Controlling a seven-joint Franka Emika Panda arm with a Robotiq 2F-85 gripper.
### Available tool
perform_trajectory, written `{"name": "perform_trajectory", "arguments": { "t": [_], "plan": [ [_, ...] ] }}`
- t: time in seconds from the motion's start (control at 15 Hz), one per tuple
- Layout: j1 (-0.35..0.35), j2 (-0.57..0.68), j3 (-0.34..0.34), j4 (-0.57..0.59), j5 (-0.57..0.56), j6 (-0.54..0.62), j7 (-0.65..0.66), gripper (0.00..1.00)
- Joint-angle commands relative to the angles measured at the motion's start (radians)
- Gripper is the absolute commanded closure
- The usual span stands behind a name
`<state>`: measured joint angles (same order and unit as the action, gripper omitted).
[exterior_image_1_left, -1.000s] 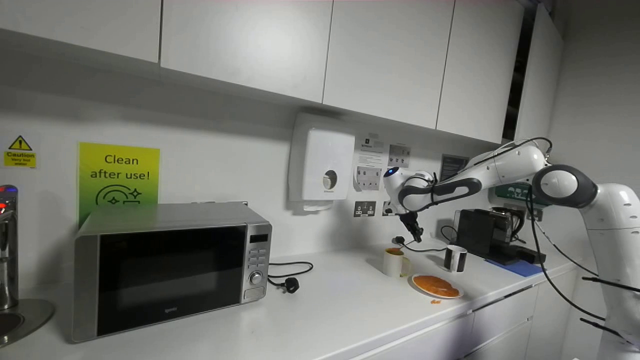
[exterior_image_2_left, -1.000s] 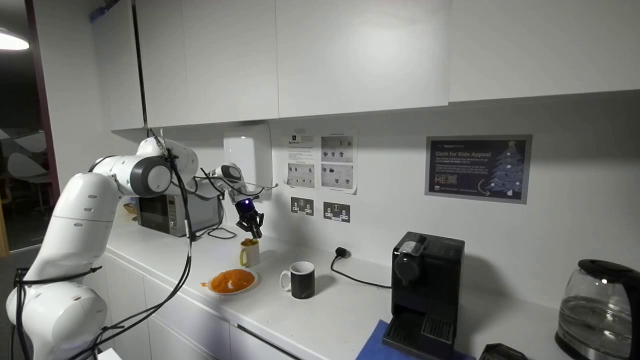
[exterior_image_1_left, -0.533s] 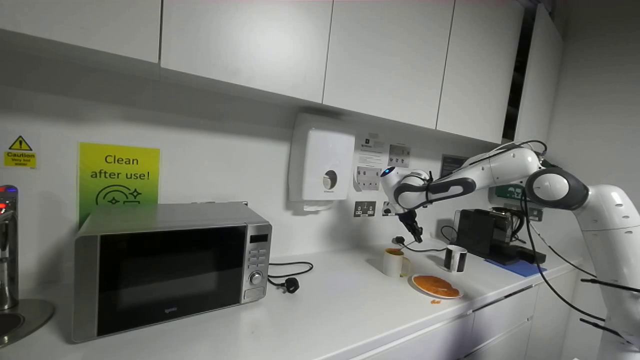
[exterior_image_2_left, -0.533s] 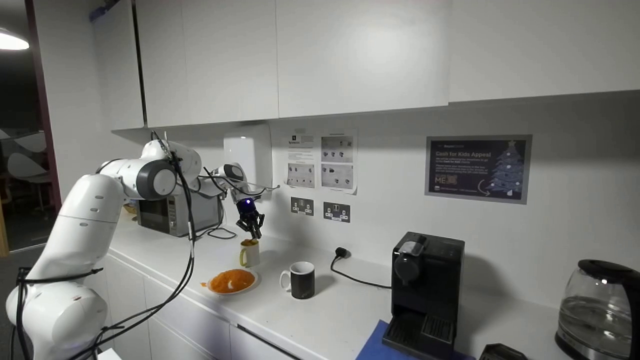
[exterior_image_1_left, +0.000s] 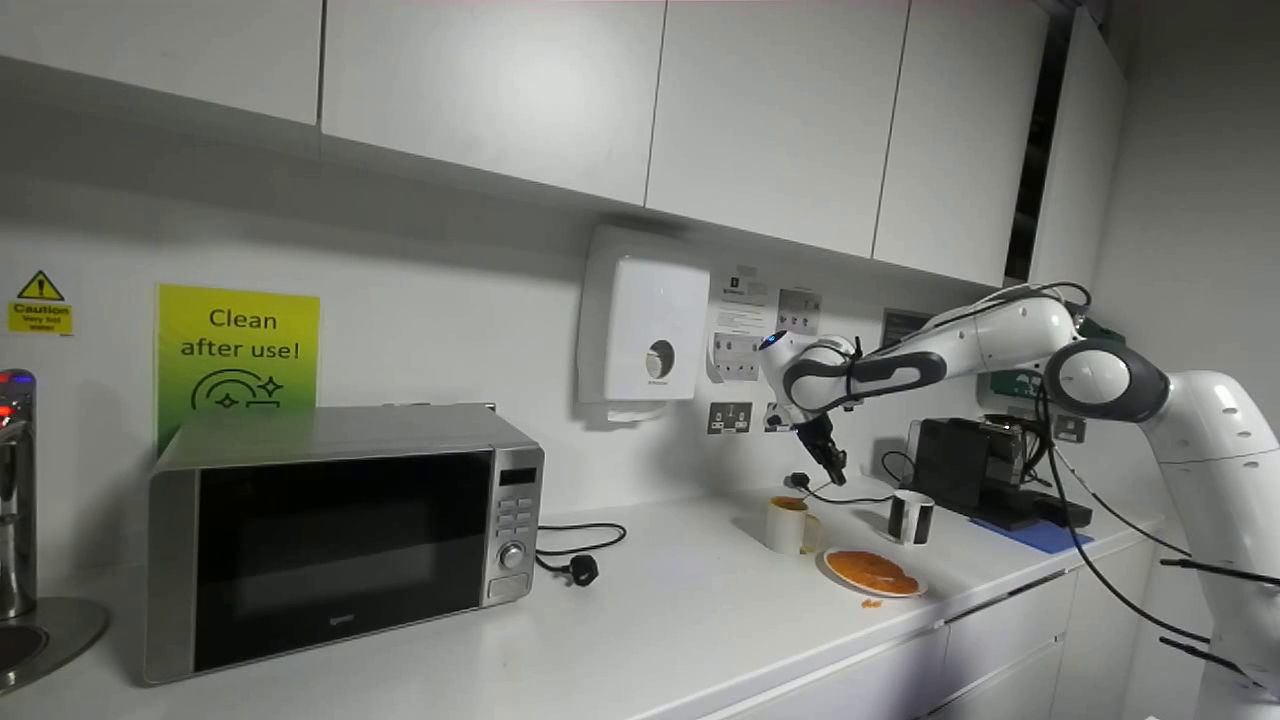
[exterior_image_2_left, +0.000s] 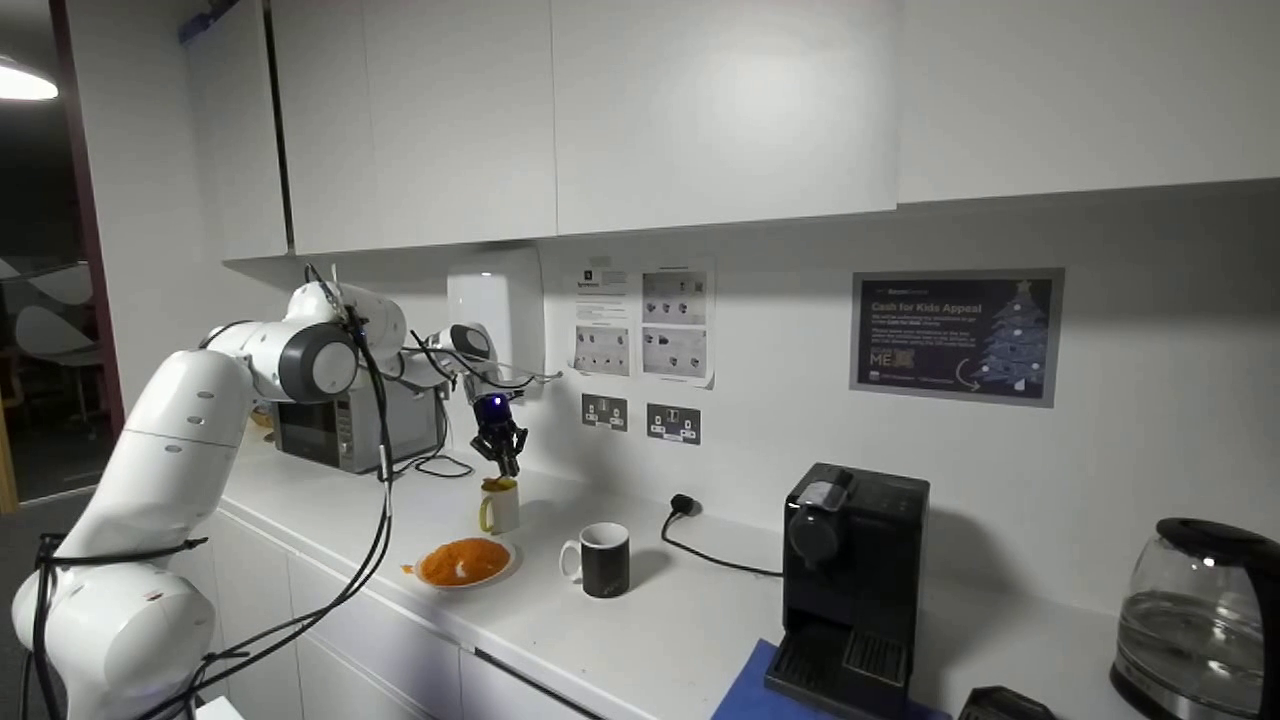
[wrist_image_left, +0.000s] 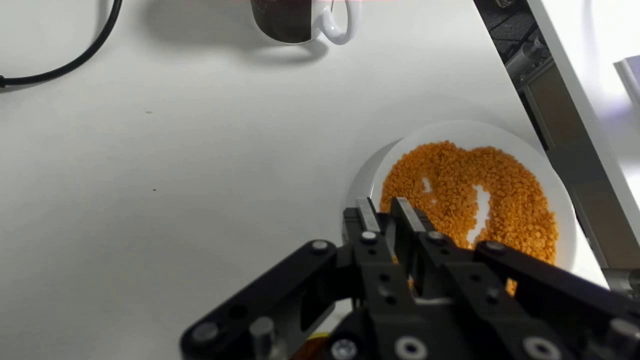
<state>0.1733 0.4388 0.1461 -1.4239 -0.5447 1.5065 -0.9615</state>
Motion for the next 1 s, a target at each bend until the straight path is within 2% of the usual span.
{"name": "perform_trajectory", "arguments": {
  "t": [0.0,0.53,0.93],
  "plan": [
    [0.004,0.019,0.0,0.07,0.028,-0.069,-0.053,0.97],
    [0.004,0.043,-0.008,0.116,0.034,-0.082,-0.05,0.97],
    [-0.006,0.077,-0.012,0.175,0.057,-0.136,-0.063,0.97]
  ]
}}
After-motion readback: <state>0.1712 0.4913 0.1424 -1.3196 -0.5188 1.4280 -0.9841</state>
